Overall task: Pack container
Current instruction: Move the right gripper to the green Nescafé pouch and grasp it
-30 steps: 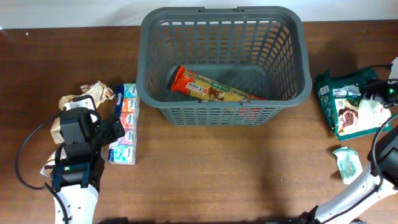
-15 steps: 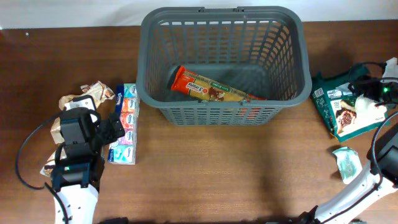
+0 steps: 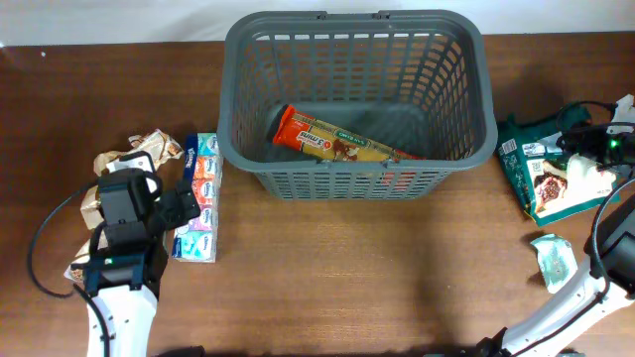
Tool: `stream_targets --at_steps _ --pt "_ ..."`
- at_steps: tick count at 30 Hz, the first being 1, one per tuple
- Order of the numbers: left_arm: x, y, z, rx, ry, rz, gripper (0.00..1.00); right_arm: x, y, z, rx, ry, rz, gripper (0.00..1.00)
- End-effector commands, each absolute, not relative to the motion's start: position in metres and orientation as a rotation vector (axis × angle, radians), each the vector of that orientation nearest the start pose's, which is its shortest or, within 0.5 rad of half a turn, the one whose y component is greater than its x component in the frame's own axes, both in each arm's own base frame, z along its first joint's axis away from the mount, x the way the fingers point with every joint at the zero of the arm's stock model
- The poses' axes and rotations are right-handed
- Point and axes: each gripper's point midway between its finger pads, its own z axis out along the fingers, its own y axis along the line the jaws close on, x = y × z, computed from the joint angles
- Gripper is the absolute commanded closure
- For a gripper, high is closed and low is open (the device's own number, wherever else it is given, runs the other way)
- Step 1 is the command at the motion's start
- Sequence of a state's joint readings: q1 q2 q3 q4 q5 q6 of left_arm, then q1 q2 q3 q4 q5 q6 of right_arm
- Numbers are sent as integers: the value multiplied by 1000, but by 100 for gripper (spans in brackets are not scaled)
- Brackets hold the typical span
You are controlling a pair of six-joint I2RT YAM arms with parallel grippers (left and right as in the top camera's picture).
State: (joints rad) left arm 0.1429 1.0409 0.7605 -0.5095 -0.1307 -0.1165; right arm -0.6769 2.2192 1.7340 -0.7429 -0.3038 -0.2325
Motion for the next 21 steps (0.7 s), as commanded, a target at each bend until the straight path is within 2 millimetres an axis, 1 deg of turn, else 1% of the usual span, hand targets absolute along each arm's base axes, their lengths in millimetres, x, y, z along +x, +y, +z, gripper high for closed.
stream_targets --at_steps 1,6,10,14,17,18,19,20,21 --pt "307 66 150 -370 2347 153 1 398 -279 5 600 2761 98 1" --pt "309 66 148 -370 2349 153 1 393 -275 -1 608 2777 112 1" --pt "309 66 149 -370 2348 153 1 386 -269 -12 615 2799 130 2" --pt "309 66 149 -370 2348 153 1 377 -262 -26 623 2818 145 21" --pt "309 66 149 -370 2348 153 1 371 -256 -36 624 2832 155 27" --pt "309 66 149 -370 2348 153 1 369 -255 -38 624 2833 157 31" --pt "309 66 149 -370 2348 153 1 369 -255 -40 624 2833 157 39" --pt "309 66 148 -370 2348 153 1 368 -255 -41 622 2833 155 53" --pt "309 66 148 -370 2348 153 1 368 -254 -43 608 2834 153 73"
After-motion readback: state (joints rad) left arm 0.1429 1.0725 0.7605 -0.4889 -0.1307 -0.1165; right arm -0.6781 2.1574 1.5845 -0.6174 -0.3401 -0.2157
